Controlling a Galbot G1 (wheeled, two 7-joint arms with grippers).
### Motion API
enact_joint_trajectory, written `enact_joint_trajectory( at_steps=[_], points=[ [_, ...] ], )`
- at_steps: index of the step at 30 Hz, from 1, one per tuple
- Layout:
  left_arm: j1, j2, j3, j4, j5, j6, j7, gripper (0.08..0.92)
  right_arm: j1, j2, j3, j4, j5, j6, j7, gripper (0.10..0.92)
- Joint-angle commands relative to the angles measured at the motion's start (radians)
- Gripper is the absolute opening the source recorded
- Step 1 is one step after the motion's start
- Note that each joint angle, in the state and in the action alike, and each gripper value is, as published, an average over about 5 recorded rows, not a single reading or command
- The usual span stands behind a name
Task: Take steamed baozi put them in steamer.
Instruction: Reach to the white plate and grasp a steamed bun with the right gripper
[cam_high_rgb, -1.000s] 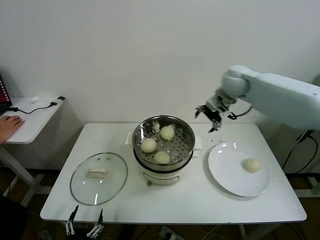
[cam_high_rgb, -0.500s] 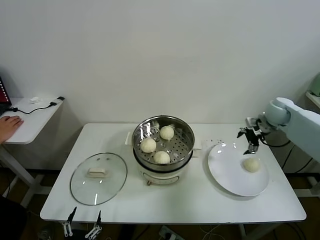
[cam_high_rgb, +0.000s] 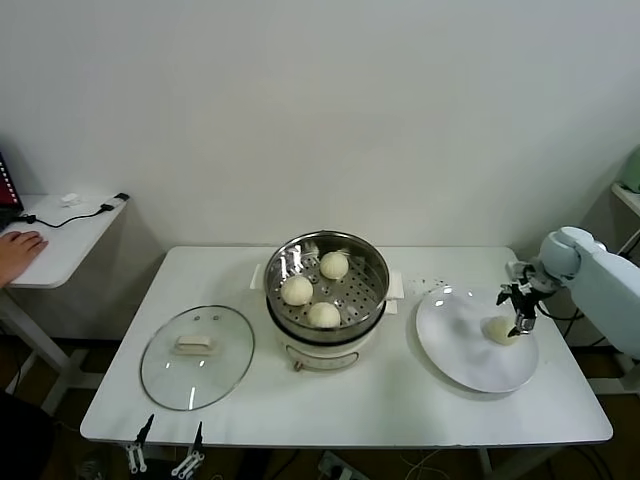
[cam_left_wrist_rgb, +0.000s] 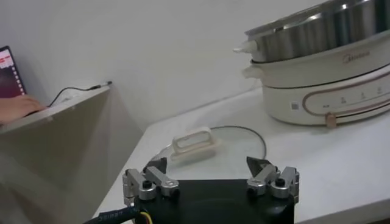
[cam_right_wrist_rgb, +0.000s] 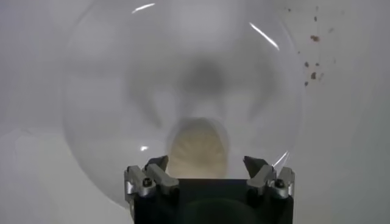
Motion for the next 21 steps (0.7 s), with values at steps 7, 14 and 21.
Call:
enact_joint_trajectory(
  at_steps=[7,14,21],
  points=[
    [0.000,0.000,0.002,0.004,0.007,0.000,-0.002,0.823,-0.069,0.077,0.105,-0.155,-0.118,0.046,-0.020,0.823],
    [-0.001,0.000,0.004,0.004,0.011,0.000,-0.002,0.823,-0.066,0.100,0.145,-0.188,-0.125,0.055,-0.011,0.793],
    [0.001,0.001,0.003,0.002,0.012,-0.002,-0.003,0.823,-0.051,0.105,0.152,-0.200,-0.117,0.055,-0.013,0.653]
  ],
)
